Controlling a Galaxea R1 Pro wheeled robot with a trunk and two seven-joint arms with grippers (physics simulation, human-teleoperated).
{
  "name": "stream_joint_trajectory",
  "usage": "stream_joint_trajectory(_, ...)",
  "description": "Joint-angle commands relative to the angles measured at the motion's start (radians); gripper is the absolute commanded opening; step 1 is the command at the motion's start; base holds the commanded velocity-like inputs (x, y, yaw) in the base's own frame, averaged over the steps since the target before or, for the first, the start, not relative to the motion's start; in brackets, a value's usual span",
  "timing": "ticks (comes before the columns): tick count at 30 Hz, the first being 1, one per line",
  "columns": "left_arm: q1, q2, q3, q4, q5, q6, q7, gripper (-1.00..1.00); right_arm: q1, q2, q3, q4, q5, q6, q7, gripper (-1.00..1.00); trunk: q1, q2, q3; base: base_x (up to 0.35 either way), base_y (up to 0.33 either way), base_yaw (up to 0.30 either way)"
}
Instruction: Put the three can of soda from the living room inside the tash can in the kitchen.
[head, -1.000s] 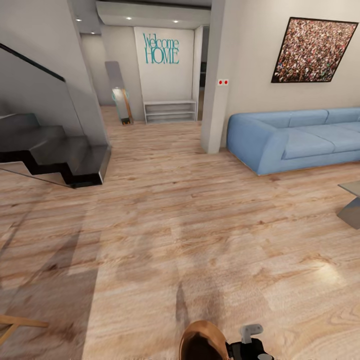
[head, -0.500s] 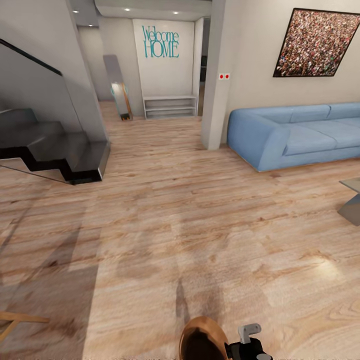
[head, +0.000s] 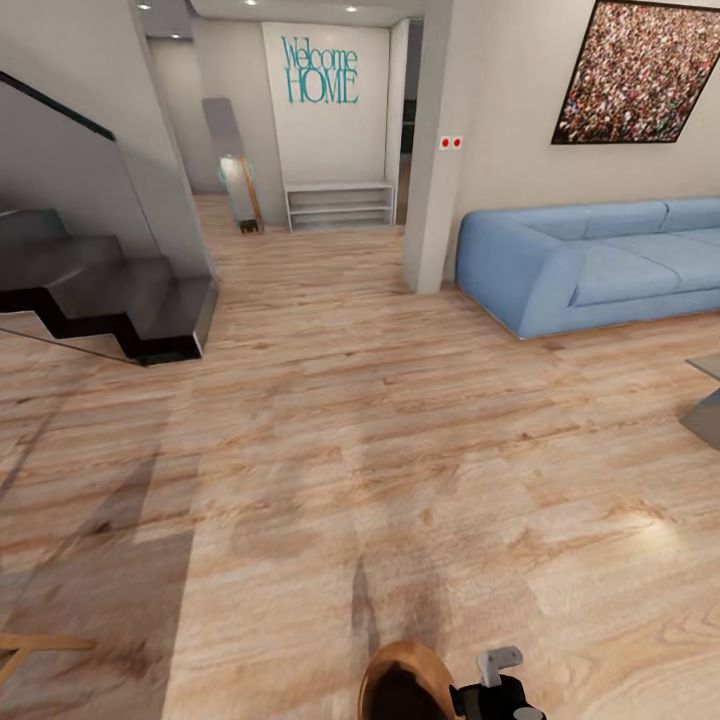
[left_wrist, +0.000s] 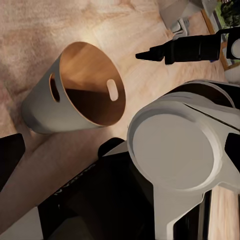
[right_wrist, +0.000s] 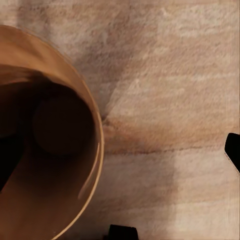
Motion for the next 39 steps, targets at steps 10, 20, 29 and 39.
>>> stream_joint_trajectory(10, 0.0, 0.0, 0.0, 0.0, 0.0, 0.0, -0.001, 1.0, 0.0, 0.0, 0.0, 0.0, 0.0, -0.002, 0.0, 1.0, 0.0, 0.0, -0.005, 0.126, 0.0, 0.0)
stream_joint_trajectory(20, 0.0, 0.0, 0.0, 0.0, 0.0, 0.0, -0.001, 1.0, 0.0, 0.0, 0.0, 0.0, 0.0, -0.001, 0.0, 1.0, 0.0, 0.0, -0.02, 0.01, 0.0, 0.0)
stream_joint_trajectory(29, 0.0, 0.0, 0.0, 0.0, 0.0, 0.0, -0.001, 1.0, 0.0, 0.0, 0.0, 0.0, 0.0, -0.001, 0.0, 1.0, 0.008, -0.014, -0.04, 0.0, 0.0, 0.0)
stream_joint_trajectory(39, 0.0, 0.0, 0.0, 0.0, 0.0, -0.001, -0.001, 1.0, 0.0, 0.0, 0.0, 0.0, 0.0, -0.001, 0.0, 1.0, 0.046, -0.084, -0.088, 0.0, 0.0, 0.0)
